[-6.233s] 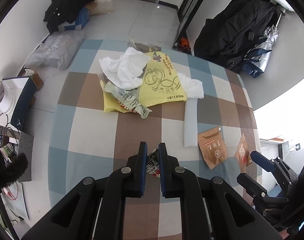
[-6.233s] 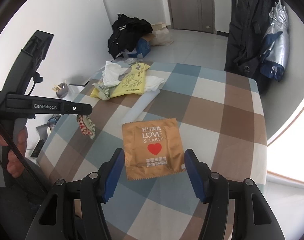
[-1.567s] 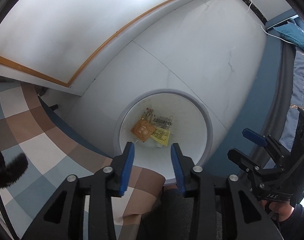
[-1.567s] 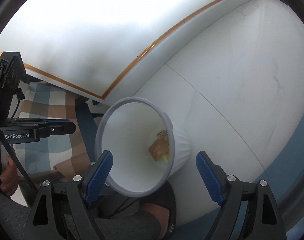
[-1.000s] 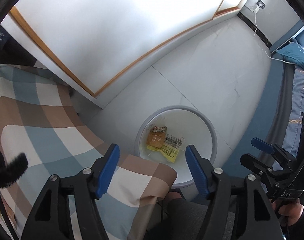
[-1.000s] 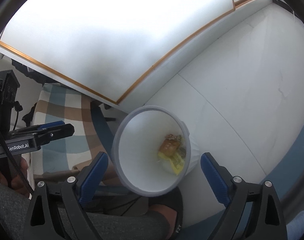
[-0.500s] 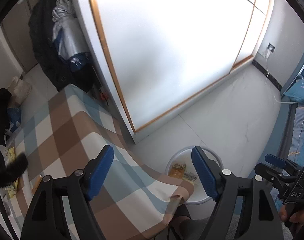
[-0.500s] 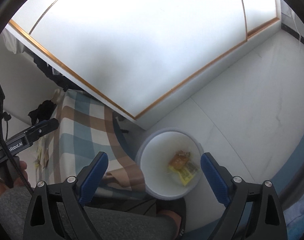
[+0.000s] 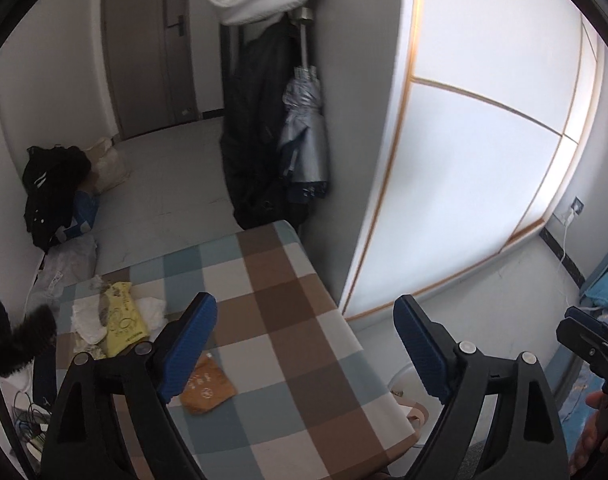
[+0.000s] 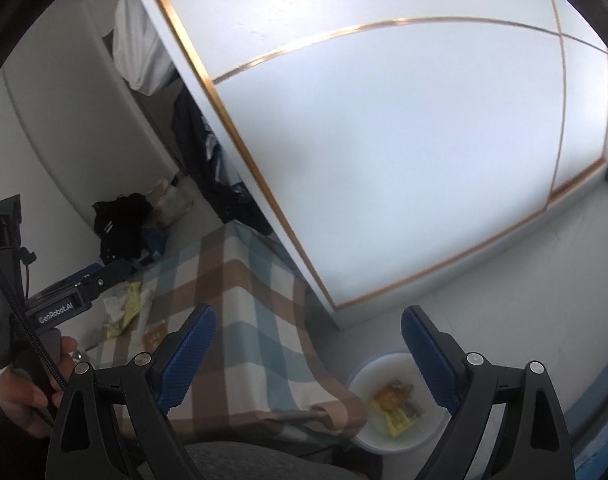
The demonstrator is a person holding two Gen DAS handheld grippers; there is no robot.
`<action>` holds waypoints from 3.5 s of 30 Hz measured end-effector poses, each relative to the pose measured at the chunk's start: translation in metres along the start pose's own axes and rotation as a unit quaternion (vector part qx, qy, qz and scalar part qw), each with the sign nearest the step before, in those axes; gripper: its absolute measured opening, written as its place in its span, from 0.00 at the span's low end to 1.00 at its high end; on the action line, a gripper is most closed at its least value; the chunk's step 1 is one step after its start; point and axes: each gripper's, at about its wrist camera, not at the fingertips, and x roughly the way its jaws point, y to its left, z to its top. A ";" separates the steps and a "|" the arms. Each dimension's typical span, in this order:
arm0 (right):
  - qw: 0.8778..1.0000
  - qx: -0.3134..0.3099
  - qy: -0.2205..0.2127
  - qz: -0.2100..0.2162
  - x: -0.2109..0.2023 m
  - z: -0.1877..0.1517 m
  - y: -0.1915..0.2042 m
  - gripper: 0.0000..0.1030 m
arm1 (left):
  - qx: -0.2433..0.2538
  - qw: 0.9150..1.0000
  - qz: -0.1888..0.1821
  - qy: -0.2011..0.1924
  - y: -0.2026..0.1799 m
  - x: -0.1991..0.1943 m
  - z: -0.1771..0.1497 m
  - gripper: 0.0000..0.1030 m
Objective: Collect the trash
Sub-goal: 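Move both open grippers from the bin back over the table, then grasp the brown paper packet with the right gripper, then grasp the white tissue with the left gripper while the right holds the brown packet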
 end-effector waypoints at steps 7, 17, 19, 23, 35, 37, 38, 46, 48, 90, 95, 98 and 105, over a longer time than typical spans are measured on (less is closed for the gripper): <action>0.996 -0.054 -0.026 0.062 0.011 0.020 0.089 0.95 | -0.068 0.994 0.063 -0.055 0.076 -0.033 0.004 0.86; 0.982 -0.126 0.031 0.136 0.077 0.005 0.187 0.95 | -0.142 0.980 0.125 -0.060 0.169 -0.042 -0.017 0.94; 0.980 -0.137 0.043 0.138 0.093 0.000 0.200 0.95 | -0.160 0.976 0.136 -0.054 0.186 -0.036 -0.023 0.94; 0.977 -0.156 0.067 0.132 0.119 -0.011 0.214 0.95 | -0.197 0.969 0.143 -0.046 0.215 -0.029 -0.035 0.94; 0.963 -0.200 0.132 0.124 0.183 -0.044 0.241 0.95 | -0.266 0.953 0.139 -0.030 0.273 -0.030 -0.051 0.94; 0.961 -0.202 0.144 0.121 0.192 -0.050 0.240 0.94 | -0.272 0.952 0.139 -0.026 0.278 -0.028 -0.052 0.94; 0.960 -0.203 0.150 0.118 0.196 -0.052 0.240 0.94 | -0.275 0.951 0.139 -0.022 0.281 -0.026 -0.053 0.94; 0.953 -0.206 0.199 0.100 0.228 -0.071 0.241 0.94 | -0.291 0.946 0.143 -0.003 0.295 -0.018 -0.056 0.94; 0.949 -0.207 0.219 0.092 0.236 -0.078 0.239 0.93 | -0.294 0.945 0.141 0.000 0.297 -0.017 -0.058 0.94; 0.922 -0.302 0.234 0.060 0.238 -0.103 0.248 0.45 | -0.290 0.946 0.140 0.040 0.299 -0.003 -0.067 0.94; 0.926 -0.291 0.231 0.071 0.232 -0.099 0.241 0.45 | -0.286 0.948 0.136 0.047 0.293 0.002 -0.066 0.94; 0.929 -0.282 0.228 0.081 0.227 -0.096 0.237 0.45 | -0.281 0.949 0.136 0.049 0.290 0.003 -0.065 0.94; 0.937 -0.249 0.223 0.098 0.219 -0.086 0.224 0.45 | -0.250 0.957 0.133 0.058 0.283 0.005 -0.059 0.94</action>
